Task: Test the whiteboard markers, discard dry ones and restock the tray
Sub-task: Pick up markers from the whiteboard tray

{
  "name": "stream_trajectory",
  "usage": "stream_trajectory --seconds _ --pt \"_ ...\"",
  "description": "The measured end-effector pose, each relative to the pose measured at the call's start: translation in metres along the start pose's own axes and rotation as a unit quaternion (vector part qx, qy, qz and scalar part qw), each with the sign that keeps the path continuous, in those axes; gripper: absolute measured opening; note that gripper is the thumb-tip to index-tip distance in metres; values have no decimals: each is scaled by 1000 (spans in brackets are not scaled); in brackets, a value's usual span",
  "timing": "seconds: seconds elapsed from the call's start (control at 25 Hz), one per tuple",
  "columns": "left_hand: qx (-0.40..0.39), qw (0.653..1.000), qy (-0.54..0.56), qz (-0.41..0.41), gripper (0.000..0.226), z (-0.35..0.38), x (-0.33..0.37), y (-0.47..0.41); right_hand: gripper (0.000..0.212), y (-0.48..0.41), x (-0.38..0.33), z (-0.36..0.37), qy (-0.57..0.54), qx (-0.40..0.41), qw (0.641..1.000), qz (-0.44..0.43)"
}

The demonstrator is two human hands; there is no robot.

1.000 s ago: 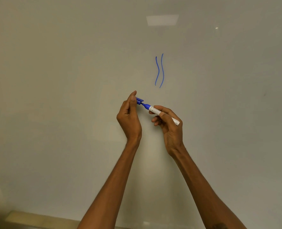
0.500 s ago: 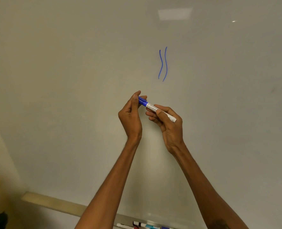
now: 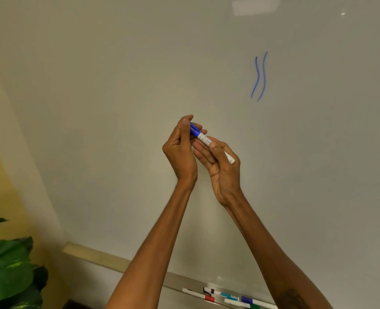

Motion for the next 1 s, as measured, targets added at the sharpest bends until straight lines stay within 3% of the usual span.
stream_trajectory --seconds 0.2,0.4,0.64,0.84,1.0 --pt "-21 998 -54 -13 23 -68 2 -19 25 3 44 29 4 -5 998 66" --pt "26 995 -86 -39 23 -134 -4 -26 30 18 98 56 14 -25 989 145" --pt "50 994 -90 -48 22 -176 -1 -30 26 33 125 78 4 -52 984 171" --pt "56 993 -90 -58 22 -193 1 -28 25 38 134 73 211 -54 965 146" --pt "118 982 -108 -98 23 -228 -13 -17 26 57 159 52 326 -38 934 141"
Point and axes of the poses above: each hand's wrist, its own y-axis away from the middle knuckle, its own z-axis out of the palm, x = y × z, the point moved 2 cm from there along -y, towards the middle knuckle, and after that the axes turned 9 degrees about y, right-handed, at the moved point
